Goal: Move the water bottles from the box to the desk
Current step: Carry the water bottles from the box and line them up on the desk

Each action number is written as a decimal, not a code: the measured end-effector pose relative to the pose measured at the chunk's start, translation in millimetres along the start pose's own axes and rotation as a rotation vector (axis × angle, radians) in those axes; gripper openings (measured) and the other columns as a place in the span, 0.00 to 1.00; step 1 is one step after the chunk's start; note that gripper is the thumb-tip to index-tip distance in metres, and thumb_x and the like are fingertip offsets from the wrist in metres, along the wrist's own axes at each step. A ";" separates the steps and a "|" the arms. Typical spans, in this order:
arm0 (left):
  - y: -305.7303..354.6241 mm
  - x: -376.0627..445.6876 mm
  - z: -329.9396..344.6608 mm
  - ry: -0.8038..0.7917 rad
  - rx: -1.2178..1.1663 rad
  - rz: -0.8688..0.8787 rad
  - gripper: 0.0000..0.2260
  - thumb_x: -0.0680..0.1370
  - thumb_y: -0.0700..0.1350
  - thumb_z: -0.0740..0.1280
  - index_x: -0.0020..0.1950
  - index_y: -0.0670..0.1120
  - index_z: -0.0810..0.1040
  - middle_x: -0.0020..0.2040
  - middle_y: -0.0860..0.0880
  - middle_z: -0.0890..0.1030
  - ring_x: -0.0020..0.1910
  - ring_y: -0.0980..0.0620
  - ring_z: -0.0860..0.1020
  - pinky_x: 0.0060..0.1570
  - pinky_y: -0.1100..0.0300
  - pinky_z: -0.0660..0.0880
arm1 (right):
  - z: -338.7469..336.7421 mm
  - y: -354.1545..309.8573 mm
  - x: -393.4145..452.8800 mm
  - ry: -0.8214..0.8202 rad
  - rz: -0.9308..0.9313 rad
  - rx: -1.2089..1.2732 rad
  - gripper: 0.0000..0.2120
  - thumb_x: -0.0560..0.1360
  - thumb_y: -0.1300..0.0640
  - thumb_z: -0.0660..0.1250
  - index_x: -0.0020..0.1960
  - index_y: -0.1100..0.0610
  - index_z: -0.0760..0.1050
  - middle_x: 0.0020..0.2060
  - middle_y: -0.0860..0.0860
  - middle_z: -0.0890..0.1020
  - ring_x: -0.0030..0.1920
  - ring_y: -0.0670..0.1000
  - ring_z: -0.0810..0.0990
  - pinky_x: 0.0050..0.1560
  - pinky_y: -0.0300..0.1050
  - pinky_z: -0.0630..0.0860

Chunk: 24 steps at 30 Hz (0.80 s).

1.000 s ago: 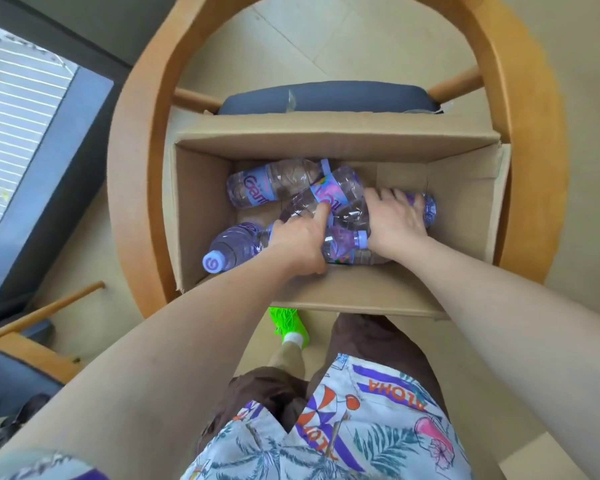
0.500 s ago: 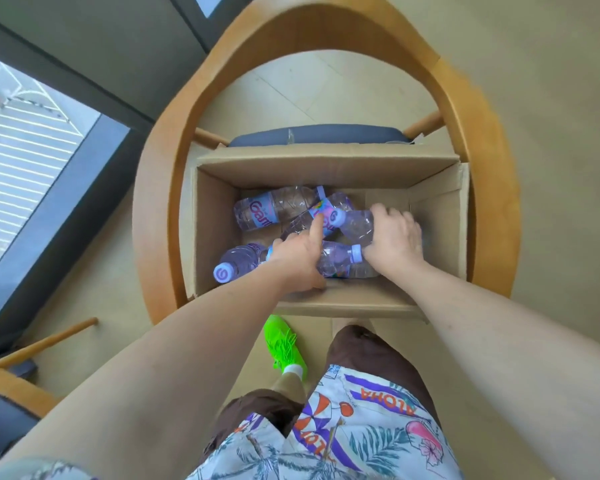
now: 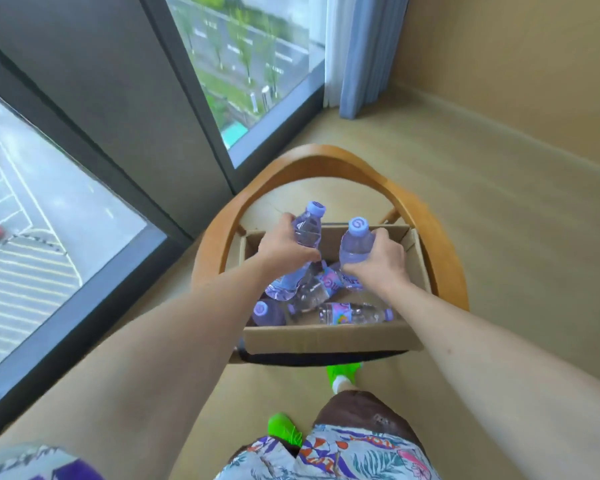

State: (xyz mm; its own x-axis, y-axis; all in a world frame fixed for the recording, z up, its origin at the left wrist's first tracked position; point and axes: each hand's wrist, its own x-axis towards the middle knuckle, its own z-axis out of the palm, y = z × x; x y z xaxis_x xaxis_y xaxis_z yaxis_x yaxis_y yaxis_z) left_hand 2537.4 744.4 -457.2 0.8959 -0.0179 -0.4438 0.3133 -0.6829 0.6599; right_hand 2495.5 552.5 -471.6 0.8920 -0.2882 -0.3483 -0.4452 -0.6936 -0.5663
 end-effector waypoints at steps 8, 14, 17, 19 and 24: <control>48.3 -74.8 -94.0 0.191 -0.140 0.117 0.24 0.59 0.51 0.77 0.50 0.53 0.71 0.45 0.52 0.79 0.43 0.52 0.80 0.43 0.53 0.81 | -67.4 -77.4 -69.3 0.173 -0.198 0.142 0.32 0.58 0.48 0.81 0.54 0.56 0.69 0.48 0.51 0.79 0.49 0.55 0.77 0.44 0.47 0.70; 68.6 -124.1 -155.0 0.362 -0.272 0.180 0.23 0.60 0.49 0.79 0.48 0.52 0.72 0.45 0.52 0.80 0.43 0.55 0.80 0.38 0.59 0.76 | -91.9 -145.6 -99.0 0.173 -0.349 0.359 0.28 0.61 0.53 0.80 0.55 0.55 0.70 0.46 0.51 0.83 0.48 0.53 0.81 0.47 0.48 0.76; 73.8 -144.5 -183.0 0.477 -0.288 0.169 0.24 0.59 0.51 0.80 0.48 0.53 0.72 0.45 0.52 0.80 0.43 0.54 0.81 0.42 0.56 0.79 | -99.6 -175.6 -104.5 0.106 -0.474 0.366 0.26 0.61 0.52 0.79 0.55 0.49 0.72 0.41 0.49 0.84 0.46 0.51 0.83 0.46 0.45 0.76; 75.3 -156.4 -197.7 0.552 -0.302 0.156 0.25 0.57 0.52 0.80 0.48 0.54 0.72 0.44 0.53 0.80 0.42 0.55 0.81 0.38 0.58 0.77 | -102.8 -193.1 -106.6 0.055 -0.549 0.364 0.26 0.60 0.51 0.79 0.55 0.48 0.73 0.43 0.48 0.84 0.46 0.50 0.83 0.48 0.47 0.78; 73.6 -197.0 -215.4 0.759 -0.315 0.105 0.27 0.59 0.55 0.81 0.51 0.56 0.70 0.45 0.53 0.80 0.44 0.54 0.81 0.43 0.54 0.80 | -108.8 -225.7 -119.5 -0.052 -0.769 0.371 0.29 0.61 0.46 0.80 0.57 0.47 0.72 0.45 0.45 0.81 0.48 0.50 0.82 0.50 0.49 0.79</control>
State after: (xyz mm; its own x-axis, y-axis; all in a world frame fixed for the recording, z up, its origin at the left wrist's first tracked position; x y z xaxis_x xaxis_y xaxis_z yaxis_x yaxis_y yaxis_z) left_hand 2451.8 855.0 -190.6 0.8589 0.5049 0.0856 0.1883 -0.4668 0.8641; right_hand 2497.9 671.6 -220.9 0.9558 0.2113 0.2045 0.2777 -0.4202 -0.8639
